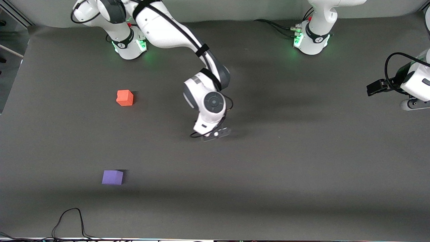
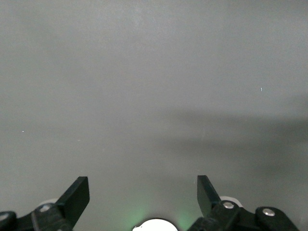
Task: Place blue block between orange and purple blocks
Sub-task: 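Carry the blue block with the right gripper toward the purple block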
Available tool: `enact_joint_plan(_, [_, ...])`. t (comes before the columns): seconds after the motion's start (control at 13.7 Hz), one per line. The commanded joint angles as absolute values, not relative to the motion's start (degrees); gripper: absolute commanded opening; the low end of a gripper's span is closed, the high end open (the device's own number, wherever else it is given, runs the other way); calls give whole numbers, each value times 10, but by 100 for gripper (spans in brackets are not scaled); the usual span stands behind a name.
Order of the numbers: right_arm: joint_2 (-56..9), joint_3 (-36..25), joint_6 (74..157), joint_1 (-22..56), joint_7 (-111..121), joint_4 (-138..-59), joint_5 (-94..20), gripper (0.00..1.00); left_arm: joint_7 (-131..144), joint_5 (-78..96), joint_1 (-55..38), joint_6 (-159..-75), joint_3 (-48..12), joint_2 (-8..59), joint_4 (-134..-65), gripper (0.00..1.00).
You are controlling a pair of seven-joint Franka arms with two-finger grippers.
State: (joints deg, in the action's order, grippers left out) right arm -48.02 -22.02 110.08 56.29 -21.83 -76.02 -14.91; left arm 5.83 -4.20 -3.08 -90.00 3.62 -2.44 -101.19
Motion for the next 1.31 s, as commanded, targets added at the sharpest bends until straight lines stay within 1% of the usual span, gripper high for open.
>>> enact_joint_plan(0.0, [-441,-291,1065,558,-230,-781,-149,27,51,-35,-38,-882,42,-16,-991,100])
enact_joint_plan(0.15, [-414,-326,1023,536,-175,-786,-149,28,50,-35,-36,-882,42,-15,-991,100])
enact_joint_plan(0.22, [-398,-339,1019,526,-164,-795,-149,28,50,-35,-35,-882,42,-15,-991,100])
enact_joint_plan(0.36, [-360,-365,1035,503,-100,-842,-149,28,48,-35,-35,-882,42,-15,-991,100])
enact_joint_plan(0.51, [-315,-367,1090,471,-31,-925,-152,28,48,-35,-35,-882,42,-15,-991,100])
enact_joint_plan(0.66, [-279,-371,1202,455,36,-1036,-161,28,48,-35,-35,-882,42,-15,-991,100])
enact_joint_plan(0.73, [-272,-371,1243,440,47,-1071,-177,28,48,-35,-35,-882,42,-15,-991,100])
enact_joint_plan(0.88, [-280,-371,1294,421,91,-1104,-191,28,48,-35,-35,-881,42,-15,-991,100])
enact_joint_plan(0.95, [-283,-368,1303,396,135,-1118,-219,28,48,-35,-36,-881,42,-15,-991,100])
enact_joint_plan(1.02, [-288,-368,1304,383,193,-1133,-268,30,47,-35,-36,-881,42,-15,-991,100])
enact_joint_plan(1.17, [-300,-369,1330,387,247,-1164,-351,31,48,-35,-36,-880,42,-15,-992,100])
enact_joint_plan(1.24, [-311,-366,1353,389,247,-1172,-357,31,47,-35,-35,-880,42,-15,-991,100])
